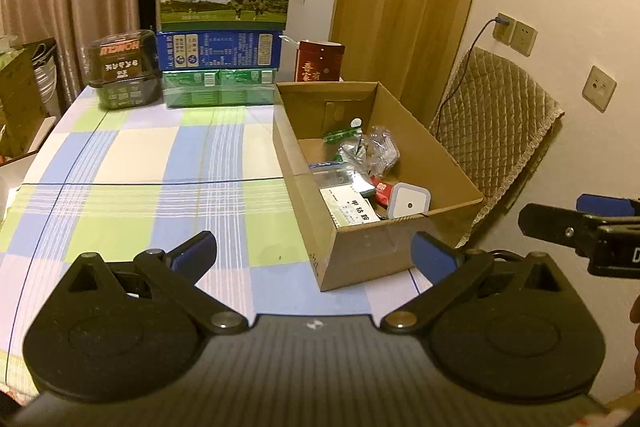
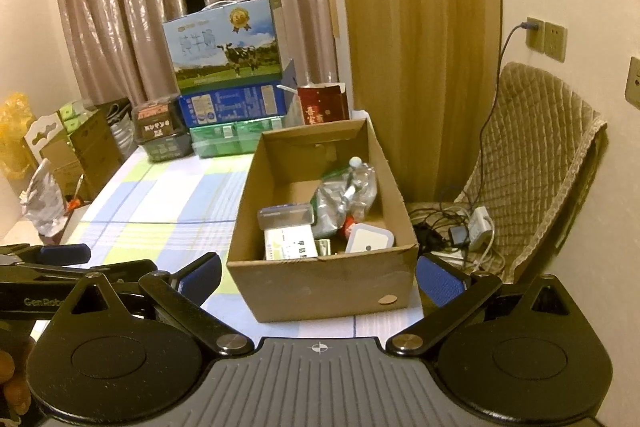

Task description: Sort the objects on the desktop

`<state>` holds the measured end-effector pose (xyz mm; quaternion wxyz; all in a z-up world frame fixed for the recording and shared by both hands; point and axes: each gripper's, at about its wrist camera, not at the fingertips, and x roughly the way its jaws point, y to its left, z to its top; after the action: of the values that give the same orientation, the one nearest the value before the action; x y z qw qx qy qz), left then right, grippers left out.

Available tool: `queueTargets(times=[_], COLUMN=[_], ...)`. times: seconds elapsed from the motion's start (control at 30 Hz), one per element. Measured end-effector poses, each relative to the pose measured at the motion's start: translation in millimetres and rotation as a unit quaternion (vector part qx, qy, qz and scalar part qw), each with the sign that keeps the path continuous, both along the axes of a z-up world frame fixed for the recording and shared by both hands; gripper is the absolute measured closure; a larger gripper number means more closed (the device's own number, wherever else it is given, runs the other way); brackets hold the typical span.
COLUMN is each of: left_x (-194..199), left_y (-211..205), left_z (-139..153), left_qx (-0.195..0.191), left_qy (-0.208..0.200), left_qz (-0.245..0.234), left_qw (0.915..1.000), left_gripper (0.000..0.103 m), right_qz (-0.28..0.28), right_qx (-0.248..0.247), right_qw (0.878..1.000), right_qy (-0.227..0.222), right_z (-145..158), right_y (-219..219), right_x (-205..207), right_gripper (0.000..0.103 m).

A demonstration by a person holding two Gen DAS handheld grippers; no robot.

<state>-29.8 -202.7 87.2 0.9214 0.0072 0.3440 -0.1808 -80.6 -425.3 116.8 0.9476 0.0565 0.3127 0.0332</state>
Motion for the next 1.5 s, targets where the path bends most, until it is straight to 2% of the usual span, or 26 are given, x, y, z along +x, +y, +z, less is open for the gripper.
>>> queueTargets(times=[0.57, 1.5], left_x=[-21, -17], left_y=[-5, -7], left_z=[6, 6], left_qx=[-0.003, 0.002], left_qy=[-0.002, -0.009], left_qz=[-0.007, -0.010], left_qw=[1.0000, 0.9999], left_gripper=[0.001, 0.001], right_qz=[-0.002, -0.003], right_qx=[-0.015, -0.001], right_qw=[1.000, 1.000], right_qy=[-0.002, 0.002], right_z=[6, 4], right_y=[7, 4], right_x=[-33, -30], right_gripper=[0.002, 0.002])
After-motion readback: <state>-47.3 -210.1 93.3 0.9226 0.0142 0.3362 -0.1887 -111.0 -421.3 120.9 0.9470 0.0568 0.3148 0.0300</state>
